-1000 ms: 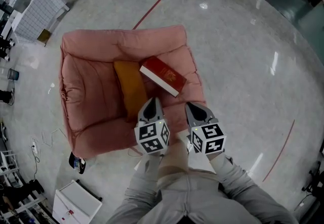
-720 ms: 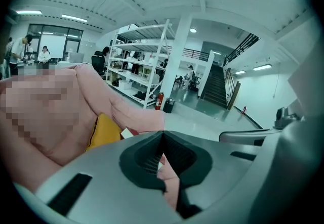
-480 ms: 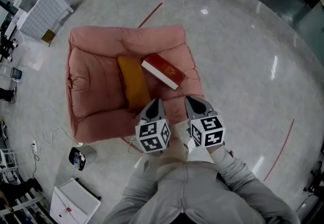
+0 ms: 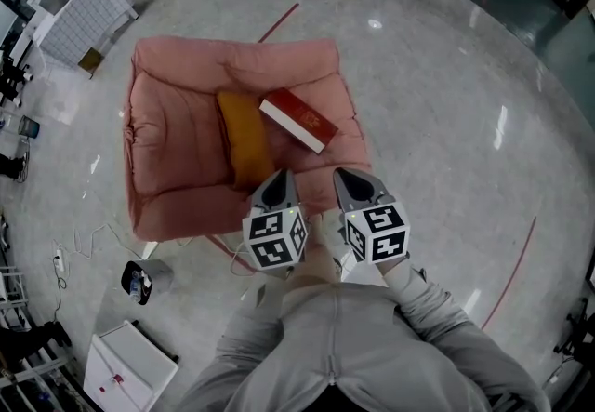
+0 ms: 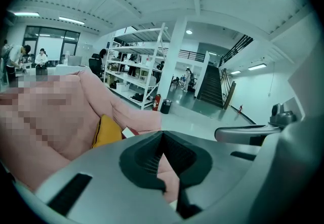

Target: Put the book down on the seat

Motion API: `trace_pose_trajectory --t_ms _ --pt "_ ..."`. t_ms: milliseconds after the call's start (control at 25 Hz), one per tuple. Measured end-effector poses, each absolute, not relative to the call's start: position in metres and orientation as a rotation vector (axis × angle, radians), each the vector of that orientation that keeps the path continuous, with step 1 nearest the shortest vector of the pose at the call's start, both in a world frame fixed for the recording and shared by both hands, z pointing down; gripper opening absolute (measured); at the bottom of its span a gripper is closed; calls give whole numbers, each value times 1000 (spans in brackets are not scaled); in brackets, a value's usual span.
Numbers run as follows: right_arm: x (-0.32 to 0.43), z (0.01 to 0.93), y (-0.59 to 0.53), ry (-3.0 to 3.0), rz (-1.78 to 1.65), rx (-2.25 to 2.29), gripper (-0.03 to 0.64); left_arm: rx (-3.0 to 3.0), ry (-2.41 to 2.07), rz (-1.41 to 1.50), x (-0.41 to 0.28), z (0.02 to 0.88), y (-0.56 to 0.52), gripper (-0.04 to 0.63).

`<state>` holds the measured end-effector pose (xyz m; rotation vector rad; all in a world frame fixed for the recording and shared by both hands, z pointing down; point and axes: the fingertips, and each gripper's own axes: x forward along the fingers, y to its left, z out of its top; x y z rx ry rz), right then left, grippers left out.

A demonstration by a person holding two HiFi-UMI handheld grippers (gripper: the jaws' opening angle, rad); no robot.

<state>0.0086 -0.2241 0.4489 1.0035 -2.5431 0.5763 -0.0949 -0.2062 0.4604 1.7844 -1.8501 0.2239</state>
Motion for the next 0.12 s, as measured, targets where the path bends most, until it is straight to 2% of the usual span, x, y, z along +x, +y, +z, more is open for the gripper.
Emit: trace_pose_trajectory --t_ms 120 --pt "5 443 -219 -2554 565 1000 -2 1790 -1851 232 -97 456 -201 5"
